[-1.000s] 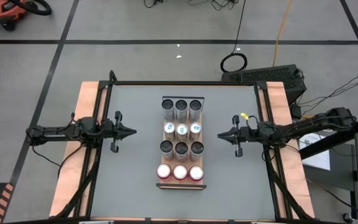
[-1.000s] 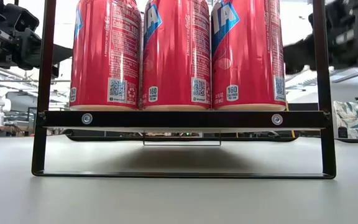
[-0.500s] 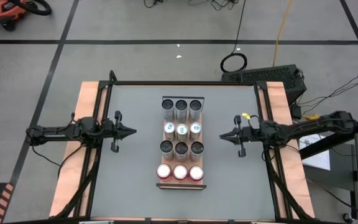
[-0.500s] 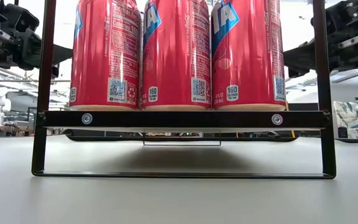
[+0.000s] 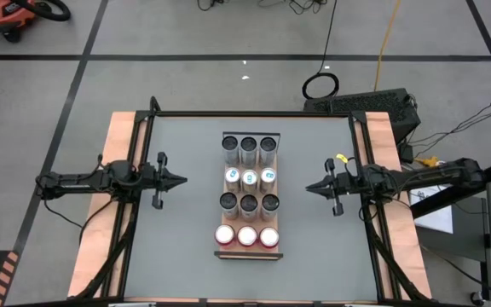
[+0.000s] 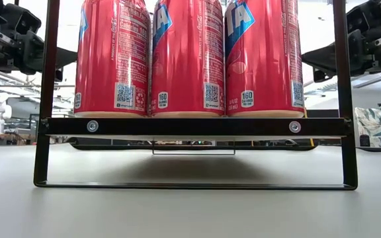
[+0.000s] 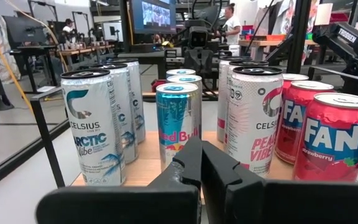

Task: Sort soda cans
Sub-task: Return to Home Position

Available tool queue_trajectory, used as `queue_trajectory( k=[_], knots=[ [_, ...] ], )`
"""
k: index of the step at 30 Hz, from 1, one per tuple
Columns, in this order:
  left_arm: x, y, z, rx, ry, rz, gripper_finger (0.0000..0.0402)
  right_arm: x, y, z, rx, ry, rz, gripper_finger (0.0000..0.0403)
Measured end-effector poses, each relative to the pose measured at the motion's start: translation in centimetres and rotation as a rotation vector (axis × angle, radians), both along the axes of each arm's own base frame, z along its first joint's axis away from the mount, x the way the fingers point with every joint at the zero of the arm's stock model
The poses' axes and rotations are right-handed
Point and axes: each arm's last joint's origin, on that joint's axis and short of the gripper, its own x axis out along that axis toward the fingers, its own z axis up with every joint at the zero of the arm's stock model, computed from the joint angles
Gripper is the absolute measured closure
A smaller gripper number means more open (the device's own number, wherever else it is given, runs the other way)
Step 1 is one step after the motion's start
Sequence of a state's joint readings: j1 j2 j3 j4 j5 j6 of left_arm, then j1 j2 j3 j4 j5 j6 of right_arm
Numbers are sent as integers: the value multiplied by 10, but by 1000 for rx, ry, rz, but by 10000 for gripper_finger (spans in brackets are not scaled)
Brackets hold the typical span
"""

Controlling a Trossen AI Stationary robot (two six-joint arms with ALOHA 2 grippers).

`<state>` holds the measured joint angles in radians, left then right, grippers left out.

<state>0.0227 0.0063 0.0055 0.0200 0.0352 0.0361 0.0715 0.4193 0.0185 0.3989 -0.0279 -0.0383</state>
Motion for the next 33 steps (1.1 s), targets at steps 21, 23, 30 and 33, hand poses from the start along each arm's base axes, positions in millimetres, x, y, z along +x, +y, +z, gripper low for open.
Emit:
queue_trajectory(
  k=[21, 23, 30, 33],
  knots=[
    [0, -7, -1, -12, 4, -69, 399, -16, -2, 0, -2, -6, -31, 403],
    [0, -7, -1, -12, 4, -59, 399, -18, -2, 1, 0, -13, -29, 403],
    [0, -6, -1, -14, 4, -53, 398, -25, -3, 2, -1, -40, -28, 403],
    [0, -6, -1, -14, 4, -52, 398, -28, -3, 2, -6, -53, -38, 403]
  ],
)
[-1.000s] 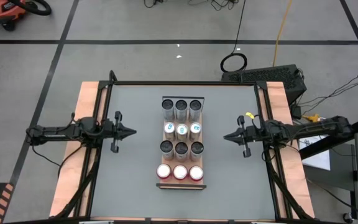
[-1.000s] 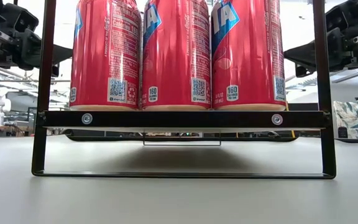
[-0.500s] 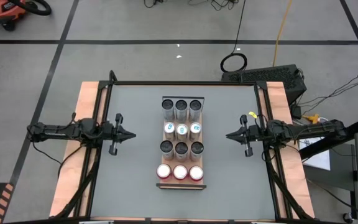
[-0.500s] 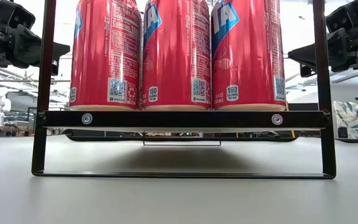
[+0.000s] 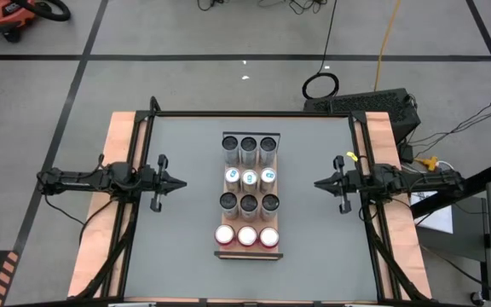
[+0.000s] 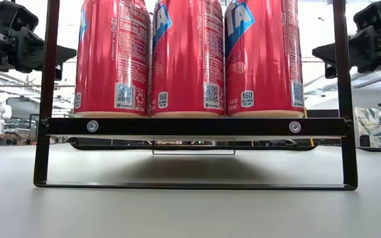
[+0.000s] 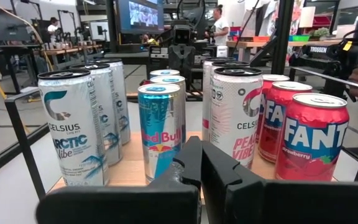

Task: Sort soda cans
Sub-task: Return to Home Position

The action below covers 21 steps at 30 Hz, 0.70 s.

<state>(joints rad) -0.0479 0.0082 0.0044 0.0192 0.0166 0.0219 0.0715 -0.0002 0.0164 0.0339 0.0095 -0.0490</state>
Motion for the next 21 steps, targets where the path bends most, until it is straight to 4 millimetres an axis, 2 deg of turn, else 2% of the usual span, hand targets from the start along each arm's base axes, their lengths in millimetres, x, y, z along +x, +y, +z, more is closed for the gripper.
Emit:
queue_trajectory(
  k=[21],
  knots=[
    [0, 0, 0, 1, 6, 2, 398, 1, 0, -2, 43, 25, -11, 403]
  ],
)
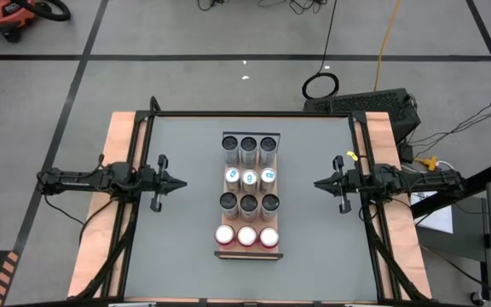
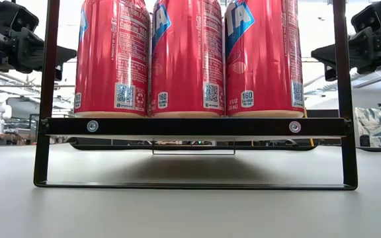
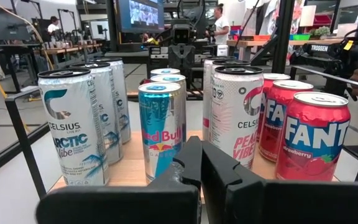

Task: Sort soda cans
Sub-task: Return to Home Position

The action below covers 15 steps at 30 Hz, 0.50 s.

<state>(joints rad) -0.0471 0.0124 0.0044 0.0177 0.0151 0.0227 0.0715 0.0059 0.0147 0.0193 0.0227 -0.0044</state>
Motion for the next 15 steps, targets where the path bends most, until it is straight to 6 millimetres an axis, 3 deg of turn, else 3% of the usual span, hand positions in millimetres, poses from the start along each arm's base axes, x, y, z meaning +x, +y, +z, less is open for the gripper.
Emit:
queue_trajectory(
  k=[15],
  knots=[
    [0, 0, 0, 13, 0, -1, 398, 0, 0, 1, -7, -11, 0, 403]
  ],
)
